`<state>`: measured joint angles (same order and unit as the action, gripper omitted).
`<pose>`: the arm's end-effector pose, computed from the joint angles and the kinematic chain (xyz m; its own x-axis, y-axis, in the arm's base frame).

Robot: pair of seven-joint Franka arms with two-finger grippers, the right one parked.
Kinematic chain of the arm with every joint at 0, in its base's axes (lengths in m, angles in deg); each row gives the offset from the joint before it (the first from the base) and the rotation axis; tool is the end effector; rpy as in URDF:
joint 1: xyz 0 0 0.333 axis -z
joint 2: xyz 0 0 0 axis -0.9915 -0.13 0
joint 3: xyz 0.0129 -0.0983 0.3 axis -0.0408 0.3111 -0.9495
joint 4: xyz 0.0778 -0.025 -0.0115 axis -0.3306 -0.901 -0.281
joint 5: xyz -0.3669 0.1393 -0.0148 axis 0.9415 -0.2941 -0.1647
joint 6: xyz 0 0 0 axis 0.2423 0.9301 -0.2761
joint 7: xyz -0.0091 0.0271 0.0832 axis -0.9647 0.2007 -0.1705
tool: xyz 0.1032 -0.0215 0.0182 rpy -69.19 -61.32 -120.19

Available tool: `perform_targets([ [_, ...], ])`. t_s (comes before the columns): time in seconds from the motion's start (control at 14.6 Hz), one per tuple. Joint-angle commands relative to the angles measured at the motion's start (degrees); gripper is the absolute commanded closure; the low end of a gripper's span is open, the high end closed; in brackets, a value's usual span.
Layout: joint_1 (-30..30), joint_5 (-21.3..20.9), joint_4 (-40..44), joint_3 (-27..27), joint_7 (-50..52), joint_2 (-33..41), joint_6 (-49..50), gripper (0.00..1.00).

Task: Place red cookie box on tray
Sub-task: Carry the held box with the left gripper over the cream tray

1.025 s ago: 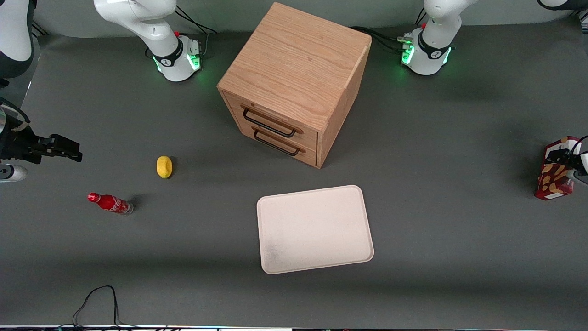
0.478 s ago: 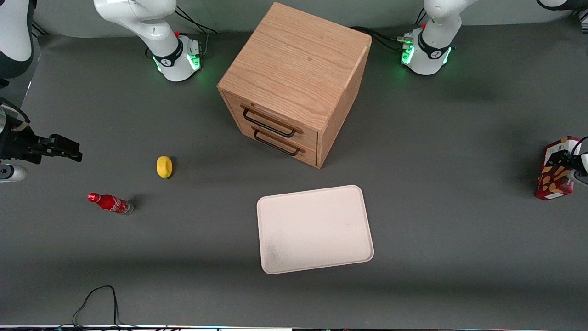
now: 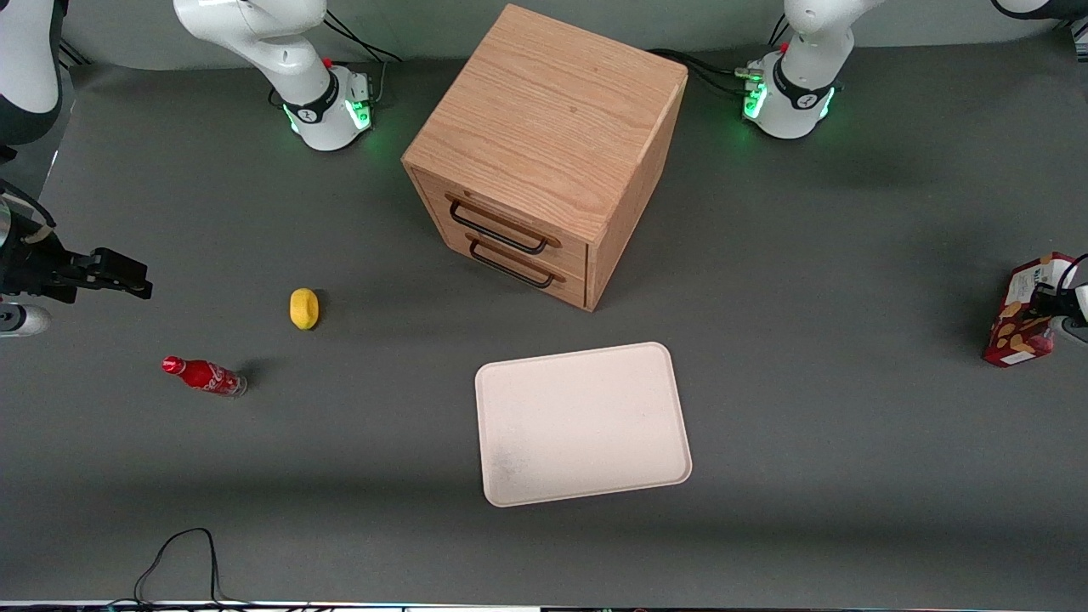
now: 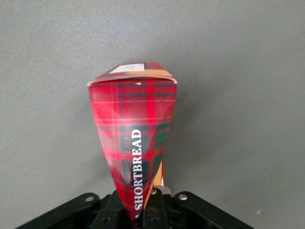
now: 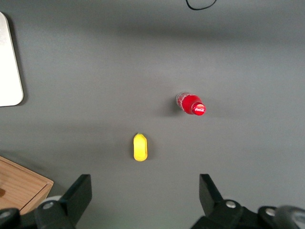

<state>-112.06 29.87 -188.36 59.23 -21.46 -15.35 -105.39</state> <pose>0.5418 0.3615 0.2288 0.8246 -0.5503 -0.1313 -0.5424 -0.8350 0.0932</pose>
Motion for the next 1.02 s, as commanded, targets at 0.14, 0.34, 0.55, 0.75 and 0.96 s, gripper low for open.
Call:
perform_targets([
  [0.14,2.71,-0.67,0.2,-0.57,-0.84,5.76,2.95,1.0],
  [0.34,4.04,-1.45,2.57,-0.57,-0.14,11.91,13.28,1.0],
  [0.55,5.53,-2.15,6.34,-0.57,0.39,17.71,24.01,1.0],
  [0.75,6.24,-4.62,15.98,-0.39,2.5,19.49,38.5,1.0],
  [0.96,7.12,-5.32,22.43,-0.39,2.5,19.4,44.25,1.0],
])
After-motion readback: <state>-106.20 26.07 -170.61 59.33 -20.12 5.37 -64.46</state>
